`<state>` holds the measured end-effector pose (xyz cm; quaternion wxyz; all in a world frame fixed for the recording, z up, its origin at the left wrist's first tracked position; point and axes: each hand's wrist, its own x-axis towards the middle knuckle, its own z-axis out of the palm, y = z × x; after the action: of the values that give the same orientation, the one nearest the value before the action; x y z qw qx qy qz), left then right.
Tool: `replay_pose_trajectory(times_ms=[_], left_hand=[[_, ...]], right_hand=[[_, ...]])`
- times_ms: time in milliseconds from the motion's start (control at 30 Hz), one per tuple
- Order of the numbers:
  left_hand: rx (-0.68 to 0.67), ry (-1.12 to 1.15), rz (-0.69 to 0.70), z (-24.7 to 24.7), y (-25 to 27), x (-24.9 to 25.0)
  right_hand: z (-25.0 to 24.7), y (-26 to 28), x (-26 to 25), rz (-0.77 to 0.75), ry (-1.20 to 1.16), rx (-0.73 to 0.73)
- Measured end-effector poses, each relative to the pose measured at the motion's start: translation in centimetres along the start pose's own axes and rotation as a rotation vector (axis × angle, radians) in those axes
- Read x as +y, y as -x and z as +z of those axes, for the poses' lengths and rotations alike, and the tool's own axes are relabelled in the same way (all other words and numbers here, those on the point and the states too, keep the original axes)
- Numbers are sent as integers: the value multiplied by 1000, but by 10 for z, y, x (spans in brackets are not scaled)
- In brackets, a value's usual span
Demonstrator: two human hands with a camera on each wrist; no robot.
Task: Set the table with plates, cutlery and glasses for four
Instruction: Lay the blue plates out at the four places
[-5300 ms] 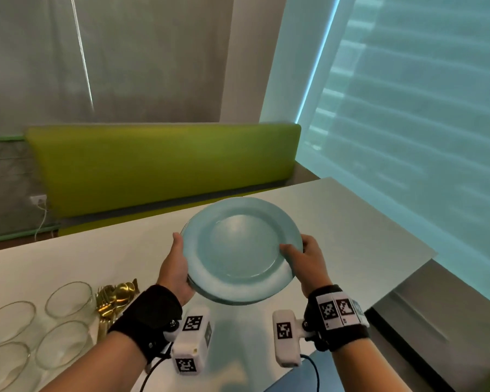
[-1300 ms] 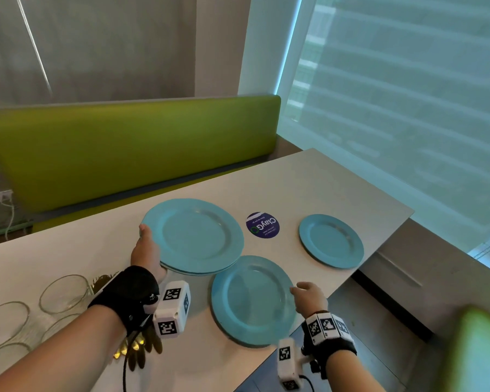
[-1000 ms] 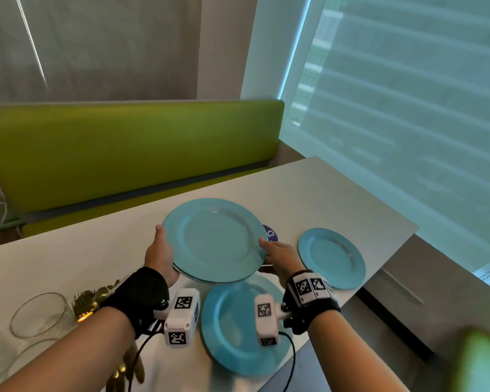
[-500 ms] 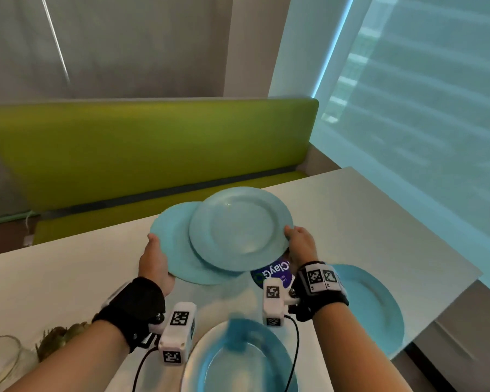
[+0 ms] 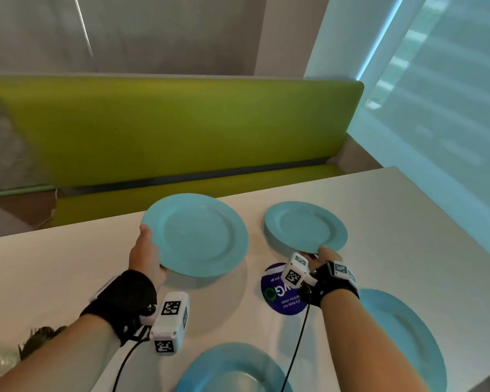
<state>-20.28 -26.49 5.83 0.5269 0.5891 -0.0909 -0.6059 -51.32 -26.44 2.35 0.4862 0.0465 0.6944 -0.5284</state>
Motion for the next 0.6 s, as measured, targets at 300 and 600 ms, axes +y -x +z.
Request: replay_pose_trajectory(times_ms=[300, 600], left_hand=[[1, -24, 2, 11, -7, -5], [-7, -21, -25, 15, -10, -8]], right_hand=[[4, -41, 2, 39, -163, -45], [-1, -42, 9, -70, 230, -5]])
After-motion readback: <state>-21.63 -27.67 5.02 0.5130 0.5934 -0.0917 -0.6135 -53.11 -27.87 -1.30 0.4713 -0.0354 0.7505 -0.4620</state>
